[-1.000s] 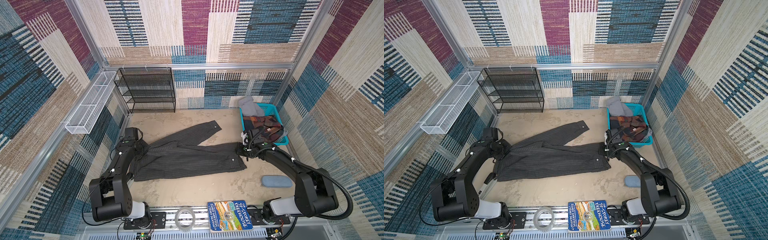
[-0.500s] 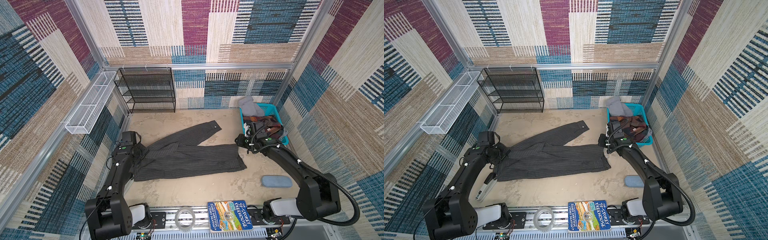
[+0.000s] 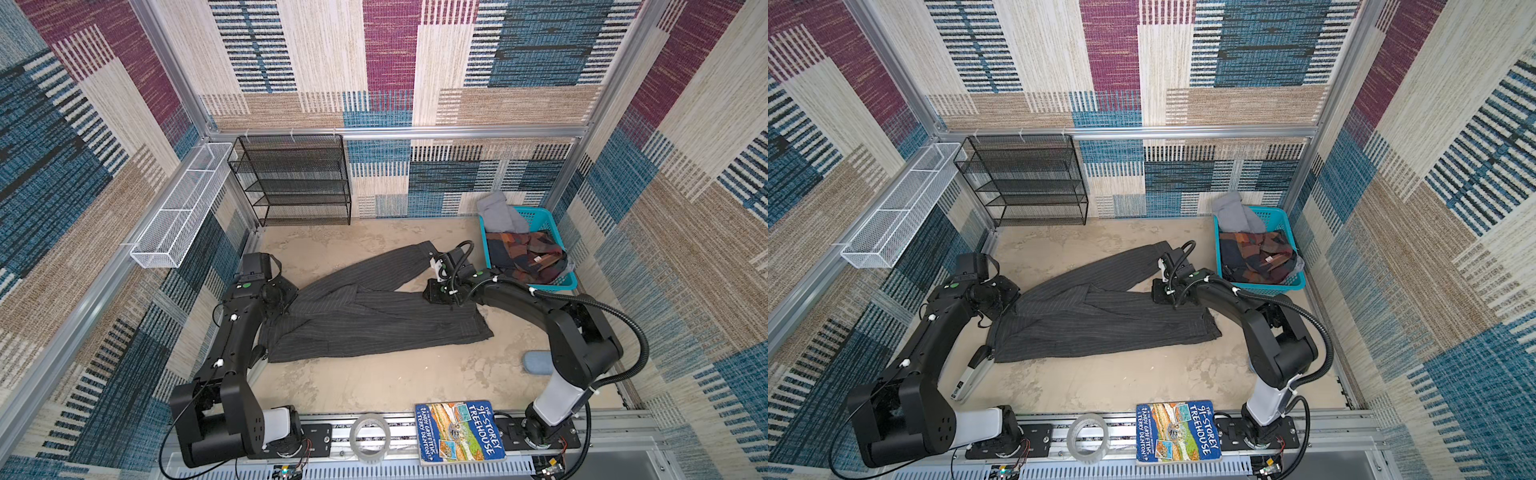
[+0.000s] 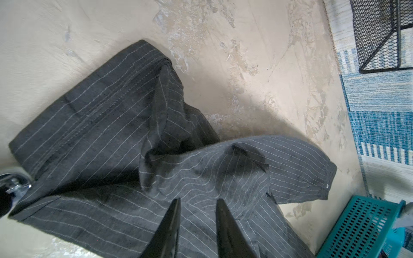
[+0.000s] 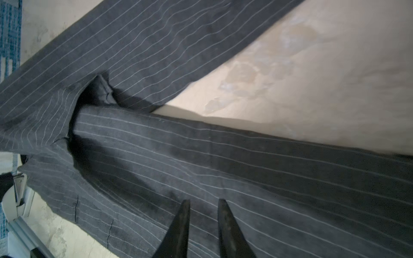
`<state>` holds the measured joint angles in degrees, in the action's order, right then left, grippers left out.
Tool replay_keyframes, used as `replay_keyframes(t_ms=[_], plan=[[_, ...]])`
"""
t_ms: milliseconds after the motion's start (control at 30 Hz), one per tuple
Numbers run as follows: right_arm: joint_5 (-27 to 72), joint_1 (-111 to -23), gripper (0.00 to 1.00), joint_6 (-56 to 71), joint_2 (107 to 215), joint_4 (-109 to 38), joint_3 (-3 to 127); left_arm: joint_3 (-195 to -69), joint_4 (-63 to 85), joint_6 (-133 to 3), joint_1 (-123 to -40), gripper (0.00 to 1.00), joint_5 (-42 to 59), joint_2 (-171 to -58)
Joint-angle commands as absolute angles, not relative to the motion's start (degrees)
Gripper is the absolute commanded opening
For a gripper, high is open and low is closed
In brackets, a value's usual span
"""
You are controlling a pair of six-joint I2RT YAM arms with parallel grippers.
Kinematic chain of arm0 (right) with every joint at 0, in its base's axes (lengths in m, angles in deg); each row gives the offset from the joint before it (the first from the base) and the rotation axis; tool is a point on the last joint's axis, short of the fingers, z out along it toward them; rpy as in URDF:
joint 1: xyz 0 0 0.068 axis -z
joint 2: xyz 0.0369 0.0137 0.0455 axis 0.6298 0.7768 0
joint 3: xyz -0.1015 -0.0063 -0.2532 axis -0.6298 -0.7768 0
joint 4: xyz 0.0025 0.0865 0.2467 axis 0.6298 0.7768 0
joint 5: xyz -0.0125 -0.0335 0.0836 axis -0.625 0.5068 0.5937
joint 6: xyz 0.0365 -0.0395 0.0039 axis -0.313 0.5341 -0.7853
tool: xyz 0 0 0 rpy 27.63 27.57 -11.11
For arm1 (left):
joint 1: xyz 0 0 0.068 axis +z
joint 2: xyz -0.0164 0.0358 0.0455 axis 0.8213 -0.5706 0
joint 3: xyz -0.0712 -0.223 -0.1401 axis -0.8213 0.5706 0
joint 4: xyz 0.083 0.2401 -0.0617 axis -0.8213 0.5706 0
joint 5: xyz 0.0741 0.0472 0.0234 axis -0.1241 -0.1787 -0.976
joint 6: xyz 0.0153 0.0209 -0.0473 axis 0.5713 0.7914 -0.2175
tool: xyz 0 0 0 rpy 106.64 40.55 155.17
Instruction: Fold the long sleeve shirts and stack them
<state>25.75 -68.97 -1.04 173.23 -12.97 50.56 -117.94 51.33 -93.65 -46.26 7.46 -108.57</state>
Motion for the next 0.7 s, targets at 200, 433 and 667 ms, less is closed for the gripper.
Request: replay_keyframes(t_ms=[200, 433, 667], plan=[[24.53, -69.89, 0.23, -3.92, 172.86, -14.57, 45.46, -113.23, 40.32, -96.31, -48.23, 0.3, 13.55, -116.47], [19.88, -69.03, 0.23, -4.81, 171.67, -14.66, 39.51, -110.75, 40.47, -96.8, -48.54, 0.28, 9.97, -118.99], [16.61, -68.0, 0.22, -4.68, 174.09, -13.82, 39.68, -108.79, 44.01, -96.46, -48.05, 0.31, 7.02, -117.76]])
